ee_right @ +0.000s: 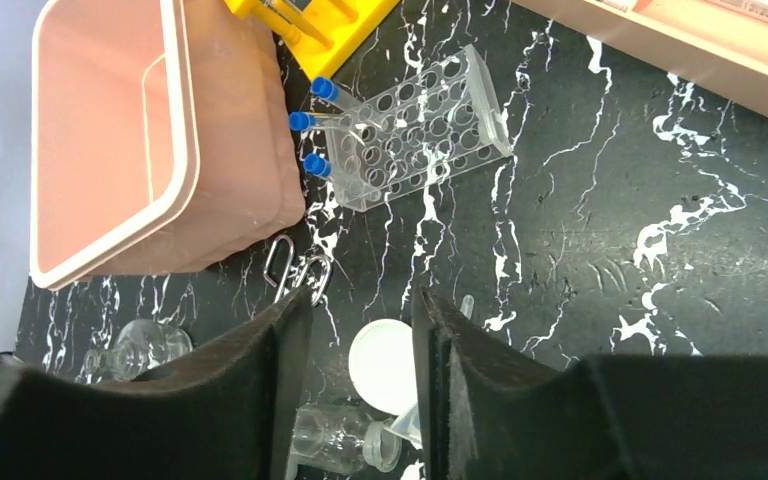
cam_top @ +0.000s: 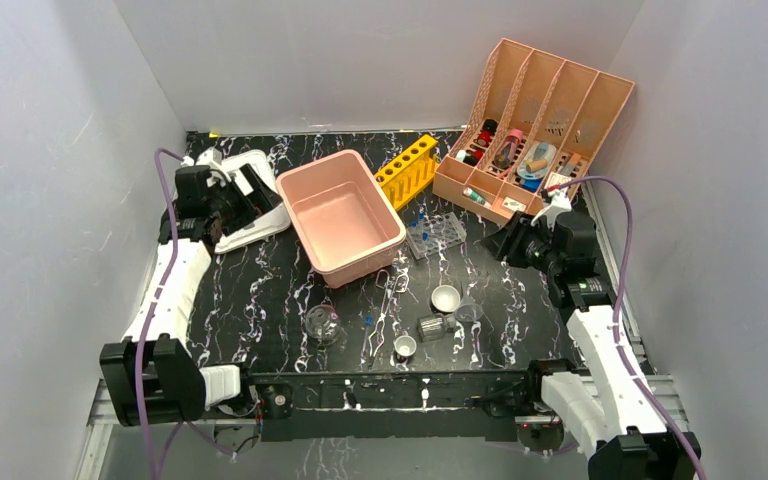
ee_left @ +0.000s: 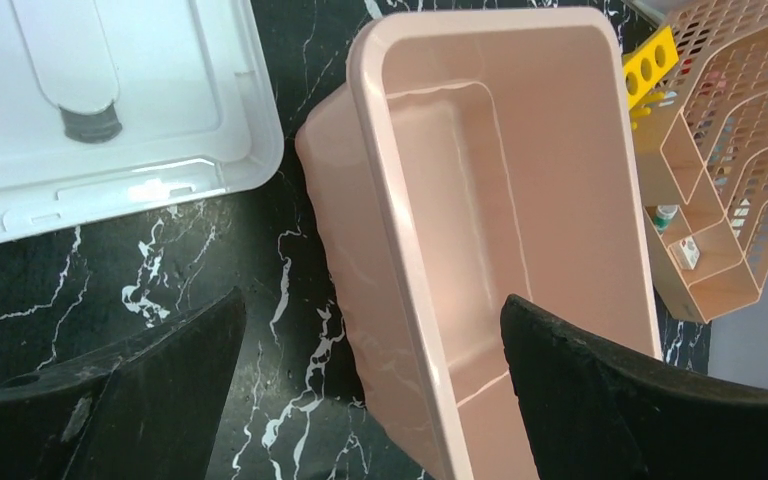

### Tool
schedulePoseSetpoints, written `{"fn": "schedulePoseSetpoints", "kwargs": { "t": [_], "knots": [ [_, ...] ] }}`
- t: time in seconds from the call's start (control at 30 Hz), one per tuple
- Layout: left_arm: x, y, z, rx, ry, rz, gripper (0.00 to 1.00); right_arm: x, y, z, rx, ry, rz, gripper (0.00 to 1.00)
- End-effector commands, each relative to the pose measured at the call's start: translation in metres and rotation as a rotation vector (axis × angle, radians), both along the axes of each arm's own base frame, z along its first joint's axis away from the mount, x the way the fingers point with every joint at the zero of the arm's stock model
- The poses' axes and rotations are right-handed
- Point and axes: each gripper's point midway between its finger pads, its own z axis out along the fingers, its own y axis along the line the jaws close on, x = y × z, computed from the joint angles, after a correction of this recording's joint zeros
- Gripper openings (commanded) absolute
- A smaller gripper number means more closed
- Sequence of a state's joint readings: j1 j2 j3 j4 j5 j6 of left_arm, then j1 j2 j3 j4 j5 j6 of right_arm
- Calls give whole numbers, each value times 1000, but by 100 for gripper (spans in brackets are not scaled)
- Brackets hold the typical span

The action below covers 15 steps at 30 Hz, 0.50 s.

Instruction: Organize the chemistry lab equipment

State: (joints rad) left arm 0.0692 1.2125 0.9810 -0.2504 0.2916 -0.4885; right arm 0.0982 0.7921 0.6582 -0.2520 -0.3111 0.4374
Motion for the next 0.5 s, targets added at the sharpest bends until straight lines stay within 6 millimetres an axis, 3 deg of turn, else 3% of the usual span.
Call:
{"fn": "schedulePoseSetpoints", "kwargs": {
  "t": [0.0, 0.13, 0.23, 0.37, 0.47],
  "knots": [
    [19, 4, 34, 9, -60, 5, 98, 10, 14, 21, 27, -88, 60, 56],
    [37, -4, 53, -4, -103, -38, 98, 20, 38, 20, 27, -71, 106, 57],
    [49, 3, 69, 39, -139, -6, 98, 25, 73, 22, -39, -87, 155, 58],
    [47, 13, 65, 87, -131, 40, 98, 29, 127, 23, -208, -105, 220, 61],
    [39, 12, 49, 119, -110, 43, 98, 24, 154, 16, -326, -115, 238, 63]
  ]
}}
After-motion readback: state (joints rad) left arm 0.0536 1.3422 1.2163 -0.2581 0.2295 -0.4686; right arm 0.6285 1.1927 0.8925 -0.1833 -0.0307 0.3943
